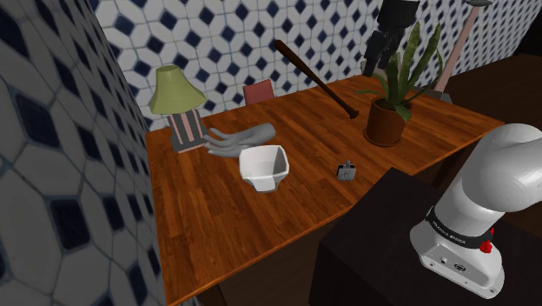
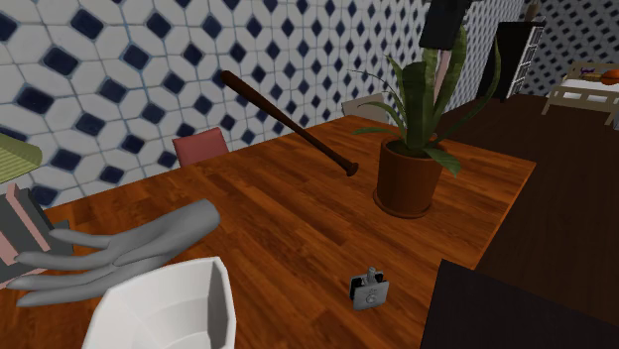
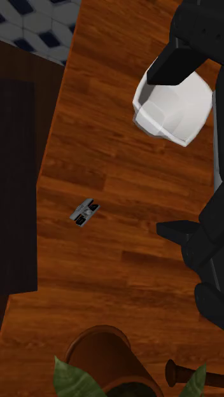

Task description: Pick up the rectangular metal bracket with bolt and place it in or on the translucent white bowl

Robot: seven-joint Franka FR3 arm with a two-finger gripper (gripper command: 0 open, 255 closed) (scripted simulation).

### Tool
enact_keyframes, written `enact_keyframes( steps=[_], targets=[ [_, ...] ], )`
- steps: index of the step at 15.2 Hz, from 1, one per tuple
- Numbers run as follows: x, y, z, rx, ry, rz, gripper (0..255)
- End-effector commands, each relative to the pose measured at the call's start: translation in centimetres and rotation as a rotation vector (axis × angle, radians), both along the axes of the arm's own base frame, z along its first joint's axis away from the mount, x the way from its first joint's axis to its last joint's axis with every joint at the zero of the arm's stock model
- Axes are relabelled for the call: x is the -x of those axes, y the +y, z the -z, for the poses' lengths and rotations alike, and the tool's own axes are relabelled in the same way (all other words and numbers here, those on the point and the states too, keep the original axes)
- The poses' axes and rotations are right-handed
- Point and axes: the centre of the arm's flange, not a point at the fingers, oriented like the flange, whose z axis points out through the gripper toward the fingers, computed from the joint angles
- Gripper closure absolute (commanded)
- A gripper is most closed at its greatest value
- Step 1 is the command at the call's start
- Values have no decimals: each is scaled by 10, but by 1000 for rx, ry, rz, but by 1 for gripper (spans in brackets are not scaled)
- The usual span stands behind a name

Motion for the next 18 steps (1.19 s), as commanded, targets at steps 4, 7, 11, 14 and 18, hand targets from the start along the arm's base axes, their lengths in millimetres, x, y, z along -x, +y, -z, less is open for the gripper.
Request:
enact_keyframes(
  steps=[4, 7, 11, 14, 18],
  targets=[
    [-8, -2, 39, 7, 7, -25, 0],
    [-17, -4, 77, 15, 15, -49, 0],
    [-27, -6, 129, 25, 25, -82, 0],
    [-35, -8, 168, 32, 32, -107, 0],
    [-45, -11, 220, 42, 42, -140, 0]
  ],
)
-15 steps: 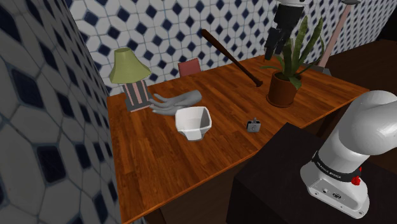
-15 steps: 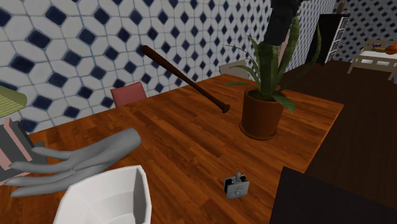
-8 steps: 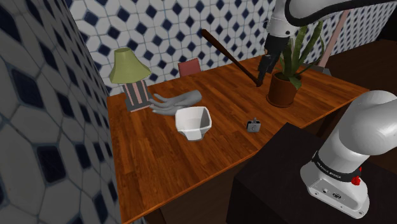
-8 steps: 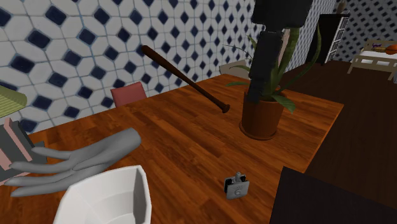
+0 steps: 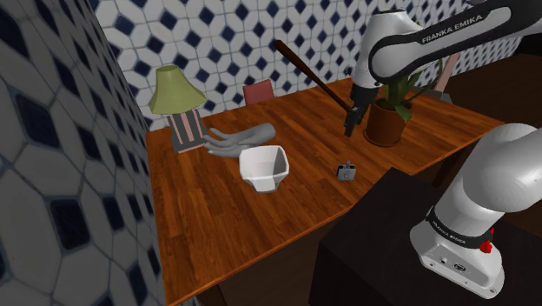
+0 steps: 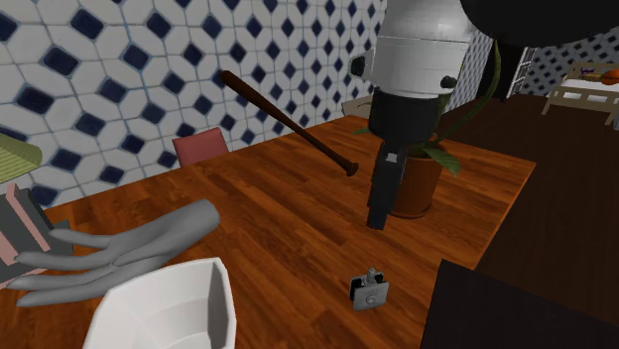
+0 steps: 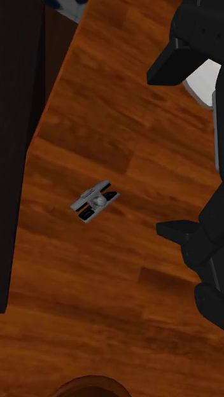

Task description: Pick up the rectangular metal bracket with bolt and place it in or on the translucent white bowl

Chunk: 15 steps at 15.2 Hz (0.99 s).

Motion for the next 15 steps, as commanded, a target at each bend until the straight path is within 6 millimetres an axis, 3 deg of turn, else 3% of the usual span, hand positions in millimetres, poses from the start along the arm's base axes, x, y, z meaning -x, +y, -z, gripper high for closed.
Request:
enact_keyframes(
  steps=[1, 13, 15],
  targets=[
    [-7, 0, 27, 5, 3, -17, 0],
    [-34, -10, 182, 34, 32, -116, 0],
    [-34, -10, 193, 35, 32, -116, 0]
  ],
)
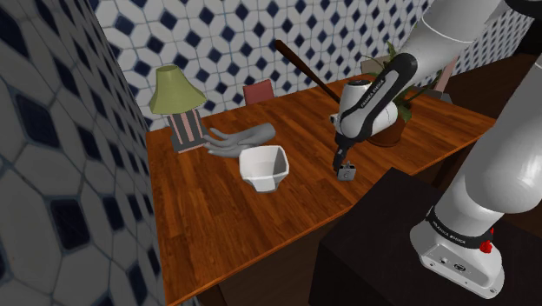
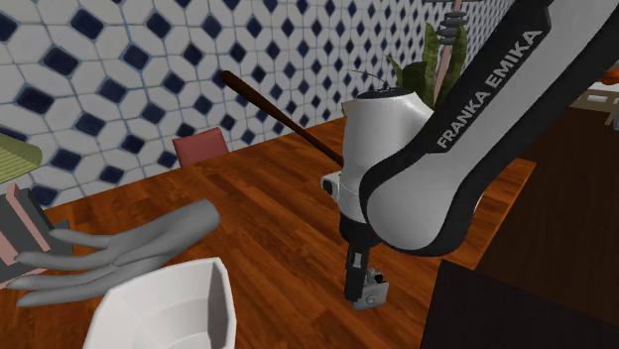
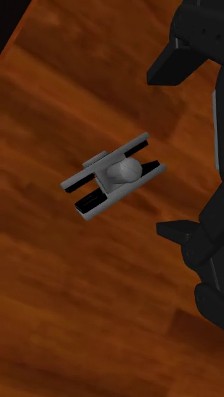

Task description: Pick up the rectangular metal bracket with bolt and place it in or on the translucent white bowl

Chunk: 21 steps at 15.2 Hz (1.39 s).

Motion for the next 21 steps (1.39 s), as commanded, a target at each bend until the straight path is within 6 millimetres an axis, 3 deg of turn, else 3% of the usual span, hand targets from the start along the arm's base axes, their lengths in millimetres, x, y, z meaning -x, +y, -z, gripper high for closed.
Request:
enact_keyframes(
  steps=[1, 6, 14, 15, 21],
  targets=[
    [0, 0, 13, 2, -1, -3, 0],
    [0, 1, 37, 2, -1, -3, 0],
    [0, 1, 37, 2, -1, -3, 0],
    [0, 1, 37, 2, -1, -3, 255],
    [0, 1, 37, 2, -1, -3, 255]
  ],
)
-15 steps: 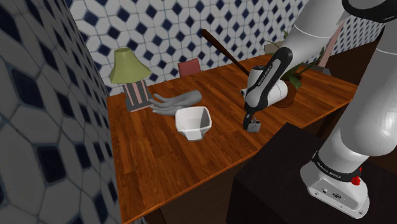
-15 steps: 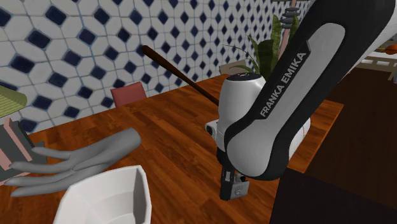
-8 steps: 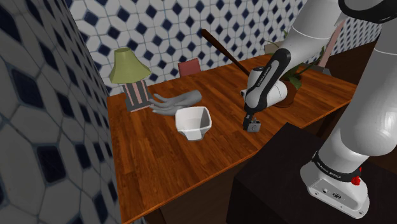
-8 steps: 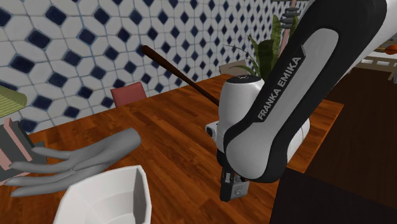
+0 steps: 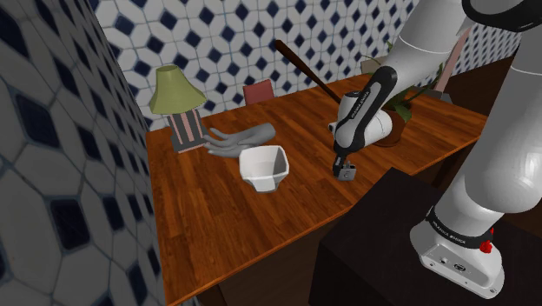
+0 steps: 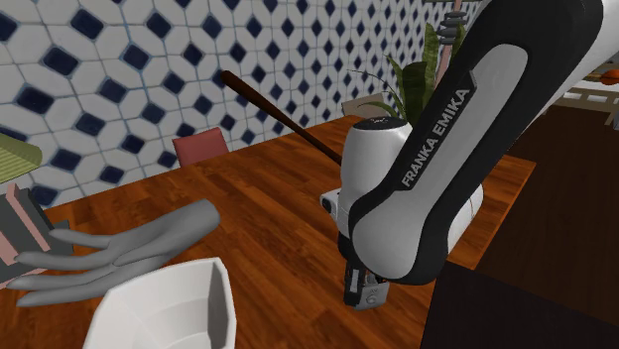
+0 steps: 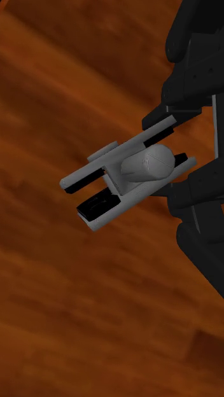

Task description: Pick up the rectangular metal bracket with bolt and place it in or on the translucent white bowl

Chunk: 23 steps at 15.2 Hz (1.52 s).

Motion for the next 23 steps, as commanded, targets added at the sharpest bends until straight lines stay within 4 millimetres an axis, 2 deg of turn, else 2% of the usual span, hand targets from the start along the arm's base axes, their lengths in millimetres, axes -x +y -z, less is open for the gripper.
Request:
enact_keyframes(
  steps=[1, 3, 23],
  targets=[
    [0, 0, 0, 0, 0, 0, 255],
    [0, 0, 0, 0, 0, 0, 255],
    [0, 0, -106, 0, 0, 0, 255]
  ],
)
